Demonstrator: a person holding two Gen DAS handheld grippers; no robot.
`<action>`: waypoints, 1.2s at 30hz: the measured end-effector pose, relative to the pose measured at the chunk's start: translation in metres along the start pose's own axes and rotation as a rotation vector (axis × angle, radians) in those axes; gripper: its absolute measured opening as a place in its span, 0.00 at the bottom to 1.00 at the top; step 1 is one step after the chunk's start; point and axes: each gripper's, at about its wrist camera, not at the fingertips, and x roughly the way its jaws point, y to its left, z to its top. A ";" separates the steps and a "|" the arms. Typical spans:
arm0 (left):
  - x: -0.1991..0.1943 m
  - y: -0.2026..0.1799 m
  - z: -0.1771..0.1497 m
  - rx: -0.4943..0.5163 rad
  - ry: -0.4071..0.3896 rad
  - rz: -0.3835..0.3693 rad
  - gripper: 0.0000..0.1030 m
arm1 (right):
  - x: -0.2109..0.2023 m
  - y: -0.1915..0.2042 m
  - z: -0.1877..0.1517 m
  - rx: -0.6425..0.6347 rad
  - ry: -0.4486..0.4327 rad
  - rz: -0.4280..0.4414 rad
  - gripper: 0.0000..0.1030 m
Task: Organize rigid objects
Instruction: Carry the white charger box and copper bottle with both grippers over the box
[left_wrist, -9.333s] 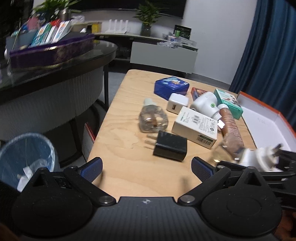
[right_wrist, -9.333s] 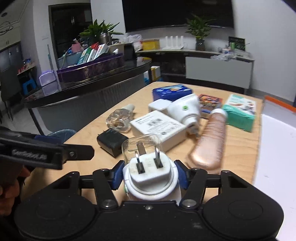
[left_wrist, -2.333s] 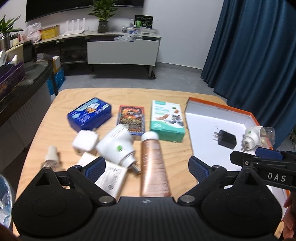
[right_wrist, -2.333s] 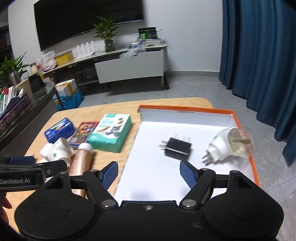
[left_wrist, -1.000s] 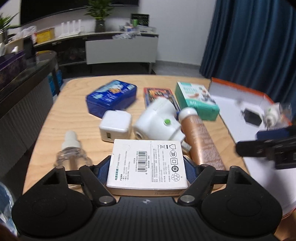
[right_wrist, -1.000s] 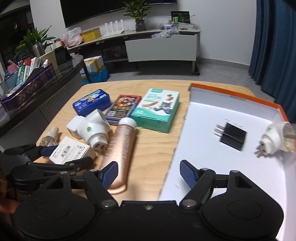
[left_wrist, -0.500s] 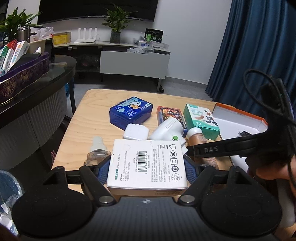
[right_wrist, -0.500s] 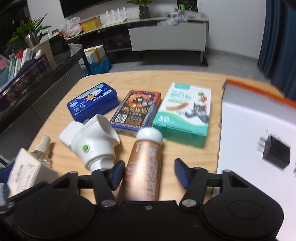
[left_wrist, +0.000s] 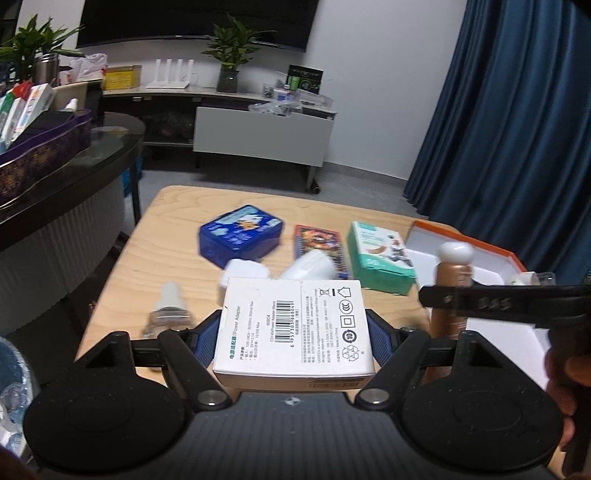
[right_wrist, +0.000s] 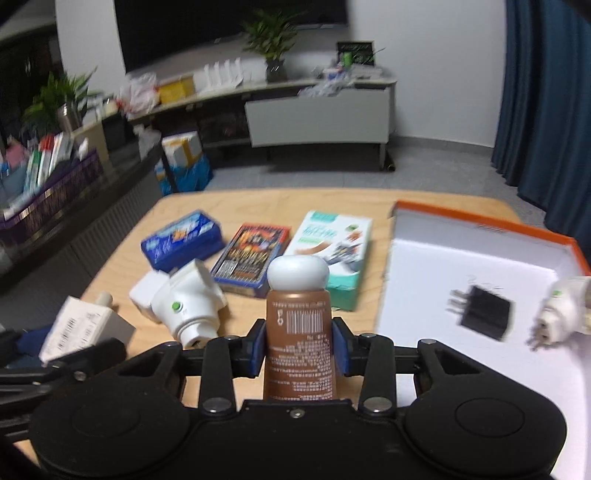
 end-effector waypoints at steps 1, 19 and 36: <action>0.000 -0.004 0.000 0.001 0.000 -0.012 0.77 | -0.008 -0.005 0.001 0.010 -0.013 0.001 0.44; 0.022 -0.133 0.005 0.162 0.016 -0.230 0.77 | -0.130 -0.115 -0.026 0.142 -0.131 -0.236 0.44; 0.029 -0.170 -0.002 0.220 0.049 -0.248 0.77 | -0.136 -0.144 -0.047 0.192 -0.106 -0.262 0.44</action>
